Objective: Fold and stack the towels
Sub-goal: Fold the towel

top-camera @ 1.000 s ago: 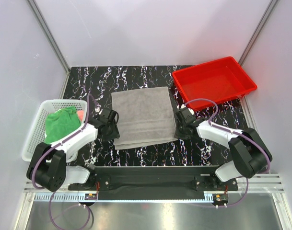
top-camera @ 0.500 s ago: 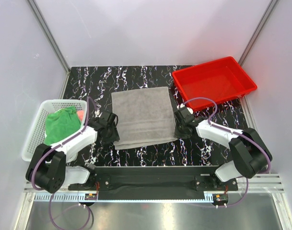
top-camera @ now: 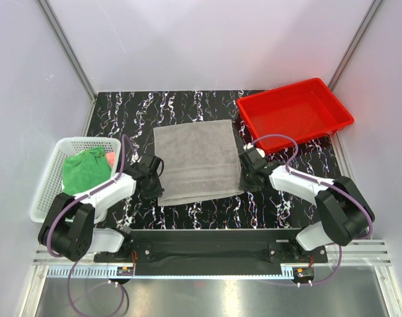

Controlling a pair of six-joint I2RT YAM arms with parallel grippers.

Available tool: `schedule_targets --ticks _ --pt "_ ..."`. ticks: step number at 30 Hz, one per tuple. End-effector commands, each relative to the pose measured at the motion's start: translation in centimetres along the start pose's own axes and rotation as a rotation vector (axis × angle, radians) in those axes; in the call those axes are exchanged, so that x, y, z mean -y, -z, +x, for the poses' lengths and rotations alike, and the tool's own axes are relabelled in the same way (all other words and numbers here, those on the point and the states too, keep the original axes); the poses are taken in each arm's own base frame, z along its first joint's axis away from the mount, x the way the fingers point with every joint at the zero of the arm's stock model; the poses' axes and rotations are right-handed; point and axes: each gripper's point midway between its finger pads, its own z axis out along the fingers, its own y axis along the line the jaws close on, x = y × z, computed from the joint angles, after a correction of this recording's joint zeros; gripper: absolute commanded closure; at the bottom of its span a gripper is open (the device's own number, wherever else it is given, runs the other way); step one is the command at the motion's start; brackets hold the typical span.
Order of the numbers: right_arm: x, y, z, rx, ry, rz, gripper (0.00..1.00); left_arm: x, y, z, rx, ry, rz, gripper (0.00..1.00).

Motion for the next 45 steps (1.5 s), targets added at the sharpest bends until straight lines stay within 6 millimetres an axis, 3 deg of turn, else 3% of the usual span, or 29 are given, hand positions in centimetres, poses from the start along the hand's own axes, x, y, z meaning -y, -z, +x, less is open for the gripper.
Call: schedule_targets --ticks 1,7,15,18,23,25,37,41,45 --pt "-1.6 1.4 -2.3 0.082 0.011 -0.032 0.70 0.9 0.7 -1.3 0.047 0.002 0.022 0.86" --pt "-1.9 1.9 -2.8 0.091 0.012 -0.037 0.68 1.2 1.1 -1.8 0.052 -0.004 0.028 1.00" --pt "-1.8 1.1 -2.1 0.066 0.009 -0.028 0.68 1.4 1.7 -2.4 0.067 -0.015 0.022 1.00" --pt "-1.8 1.0 -2.0 0.065 0.008 -0.027 0.68 1.4 2.0 -2.7 0.077 -0.013 0.020 0.89" --pt "-1.7 1.0 -2.2 0.070 0.014 -0.018 0.67 1.6 1.8 -2.4 0.065 -0.015 0.033 0.86" --pt "-1.6 1.0 -2.1 0.066 0.019 -0.011 0.65 1.5 1.8 -2.4 0.065 -0.015 0.033 0.80" --pt "-1.8 1.1 -2.3 0.078 0.024 -0.015 0.65 1.7 1.7 -2.2 0.063 -0.017 0.042 0.77" --pt "-2.0 1.0 -2.2 0.079 0.029 -0.021 0.65 1.9 1.7 -2.2 0.065 -0.016 0.053 0.83" --pt "-1.6 0.3 -1.8 0.060 0.028 -0.001 0.65 2.0 1.6 -2.2 0.063 -0.018 0.057 0.97"
